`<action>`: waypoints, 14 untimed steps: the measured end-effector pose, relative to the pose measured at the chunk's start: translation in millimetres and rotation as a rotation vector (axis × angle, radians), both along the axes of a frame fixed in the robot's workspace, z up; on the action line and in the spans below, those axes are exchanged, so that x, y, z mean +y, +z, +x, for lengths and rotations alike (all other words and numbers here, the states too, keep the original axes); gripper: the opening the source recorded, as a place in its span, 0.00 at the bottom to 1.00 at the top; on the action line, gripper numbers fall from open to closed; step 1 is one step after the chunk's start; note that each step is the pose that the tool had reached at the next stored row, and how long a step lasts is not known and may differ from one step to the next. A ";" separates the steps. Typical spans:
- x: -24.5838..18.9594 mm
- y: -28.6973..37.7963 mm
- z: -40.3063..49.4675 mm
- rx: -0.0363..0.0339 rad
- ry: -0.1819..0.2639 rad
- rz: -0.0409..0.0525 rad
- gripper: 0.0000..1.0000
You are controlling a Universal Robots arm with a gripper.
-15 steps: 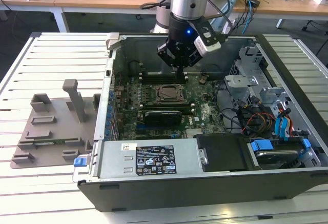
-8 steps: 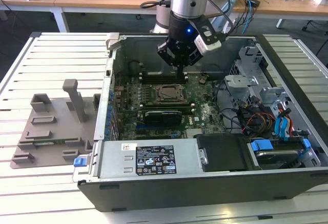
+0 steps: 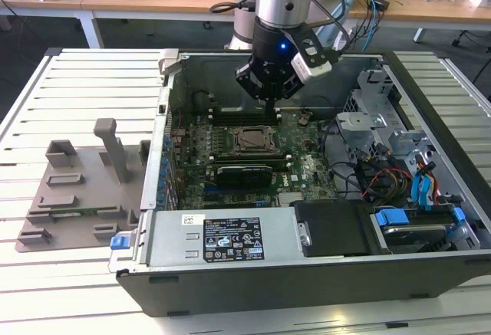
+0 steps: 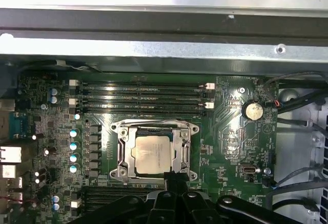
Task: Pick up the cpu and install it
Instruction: 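Install the second cpu locking lever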
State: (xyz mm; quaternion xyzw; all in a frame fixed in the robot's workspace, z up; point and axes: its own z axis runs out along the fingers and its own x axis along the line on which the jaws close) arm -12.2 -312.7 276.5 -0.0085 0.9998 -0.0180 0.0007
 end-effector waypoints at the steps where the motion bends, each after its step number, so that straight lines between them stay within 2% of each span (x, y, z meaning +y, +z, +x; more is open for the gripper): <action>1: -1.4 0.0 0.0 0.0000 0.000 -0.0001 0.11; 3: -3.5 0.0 0.0 -0.0001 0.000 0.0001 0.11; 7: -11.9 0.0 0.0 0.0000 0.000 0.0000 0.11; 14: -22.4 0.0 0.0 -0.0001 0.000 0.0001 0.11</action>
